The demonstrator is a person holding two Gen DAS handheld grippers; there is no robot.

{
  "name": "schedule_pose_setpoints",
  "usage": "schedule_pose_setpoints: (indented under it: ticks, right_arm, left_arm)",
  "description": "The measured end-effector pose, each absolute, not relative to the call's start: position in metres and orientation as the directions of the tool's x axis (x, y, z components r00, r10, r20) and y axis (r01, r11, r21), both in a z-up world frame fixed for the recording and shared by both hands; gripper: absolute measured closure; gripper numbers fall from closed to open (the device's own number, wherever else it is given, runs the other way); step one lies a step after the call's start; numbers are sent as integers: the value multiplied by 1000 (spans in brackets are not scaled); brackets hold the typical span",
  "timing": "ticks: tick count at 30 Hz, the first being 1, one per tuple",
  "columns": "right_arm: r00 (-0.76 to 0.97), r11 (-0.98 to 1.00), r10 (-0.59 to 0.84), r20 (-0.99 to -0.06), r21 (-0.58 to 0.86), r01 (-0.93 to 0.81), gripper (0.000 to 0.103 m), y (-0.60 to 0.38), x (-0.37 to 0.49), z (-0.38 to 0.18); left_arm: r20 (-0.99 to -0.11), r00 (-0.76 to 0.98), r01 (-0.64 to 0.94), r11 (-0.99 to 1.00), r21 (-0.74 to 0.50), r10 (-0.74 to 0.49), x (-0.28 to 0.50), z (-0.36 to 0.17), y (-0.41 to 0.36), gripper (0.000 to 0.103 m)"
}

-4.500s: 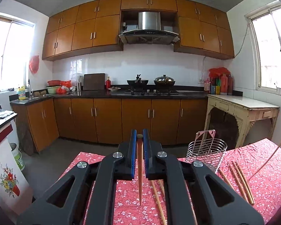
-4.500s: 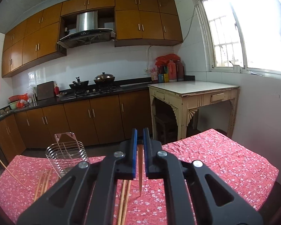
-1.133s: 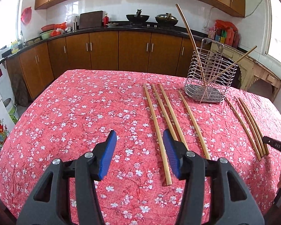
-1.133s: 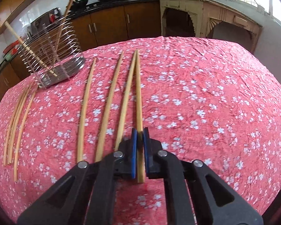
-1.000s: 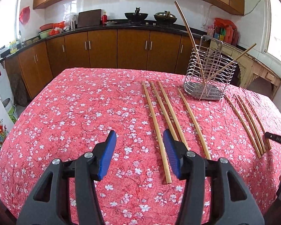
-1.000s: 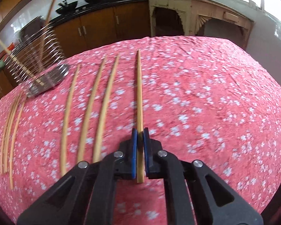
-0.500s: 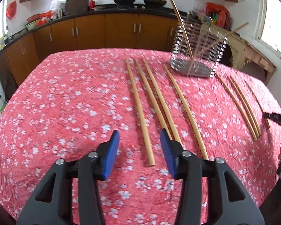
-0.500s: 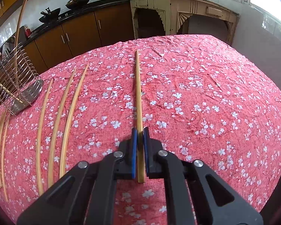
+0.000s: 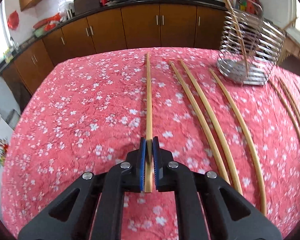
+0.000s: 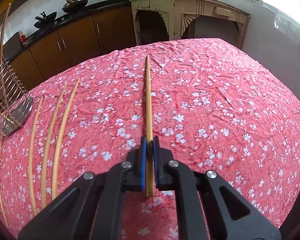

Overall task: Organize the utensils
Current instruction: 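Close the right tool on a chopstick while the left tool grasps another chopstick, then lift both held chopsticks and carry them over the wire holder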

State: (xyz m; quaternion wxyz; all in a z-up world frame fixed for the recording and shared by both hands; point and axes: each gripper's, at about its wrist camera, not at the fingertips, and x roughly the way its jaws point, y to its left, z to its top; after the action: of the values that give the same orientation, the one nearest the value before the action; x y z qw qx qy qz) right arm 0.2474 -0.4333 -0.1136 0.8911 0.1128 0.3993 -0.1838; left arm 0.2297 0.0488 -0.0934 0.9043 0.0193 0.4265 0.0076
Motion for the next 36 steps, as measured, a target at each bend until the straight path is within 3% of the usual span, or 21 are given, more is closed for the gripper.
schedule_pose_setpoints:
  ticks: [4, 8, 14, 21, 31, 36]
  right_arm:
    - [614, 908, -227, -756, 63, 414, 93, -433, 240, -114]
    - [616, 910, -208, -760, 81, 407, 91, -430, 227, -114]
    - [623, 916, -222, -750, 58, 397, 90, -423, 215, -115]
    - [620, 917, -235, -748, 41, 397, 90, -421, 215, -114]
    - [619, 916, -236, -749, 40, 399, 90, -422, 214, -114]
    - [619, 916, -236, -749, 40, 399, 90, -421, 214, -114]
  left_arm:
    - [-763, 646, 9, 1000, 2, -4, 226, -92, 55, 94]
    - [-744, 669, 31, 999, 12, -12, 210, -88, 54, 56]
    - [-761, 648, 61, 998, 10, -32, 197, -92, 51, 56]
    - [-776, 630, 15, 1000, -5, -13, 203, -95, 61, 69]
    - [-777, 629, 53, 998, 42, -1, 198, -95, 49, 70]
    - [-777, 629, 63, 997, 39, -9, 199, -96, 49, 75]
